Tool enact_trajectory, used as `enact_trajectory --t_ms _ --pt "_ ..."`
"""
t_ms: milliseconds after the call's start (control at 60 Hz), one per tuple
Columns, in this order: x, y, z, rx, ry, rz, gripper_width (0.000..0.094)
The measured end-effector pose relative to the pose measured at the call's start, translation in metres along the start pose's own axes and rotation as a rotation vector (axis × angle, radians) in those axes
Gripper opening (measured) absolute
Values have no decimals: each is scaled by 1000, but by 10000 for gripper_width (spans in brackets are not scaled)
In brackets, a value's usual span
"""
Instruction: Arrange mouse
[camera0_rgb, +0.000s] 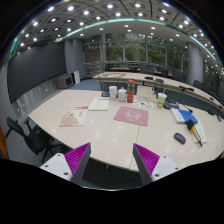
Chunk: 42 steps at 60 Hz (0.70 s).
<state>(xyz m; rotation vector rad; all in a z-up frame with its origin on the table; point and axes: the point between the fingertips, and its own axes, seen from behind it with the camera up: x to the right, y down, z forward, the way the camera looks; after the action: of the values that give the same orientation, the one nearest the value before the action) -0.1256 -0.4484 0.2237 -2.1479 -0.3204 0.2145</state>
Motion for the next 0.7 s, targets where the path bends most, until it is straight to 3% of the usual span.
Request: enact_trajectory --t_ms 367,550,700 --pt "285 125 77 -143 237 51 856" --pt "403 134 134 -133 301 49 852" --pt "454 129 183 -139 302 64 851"
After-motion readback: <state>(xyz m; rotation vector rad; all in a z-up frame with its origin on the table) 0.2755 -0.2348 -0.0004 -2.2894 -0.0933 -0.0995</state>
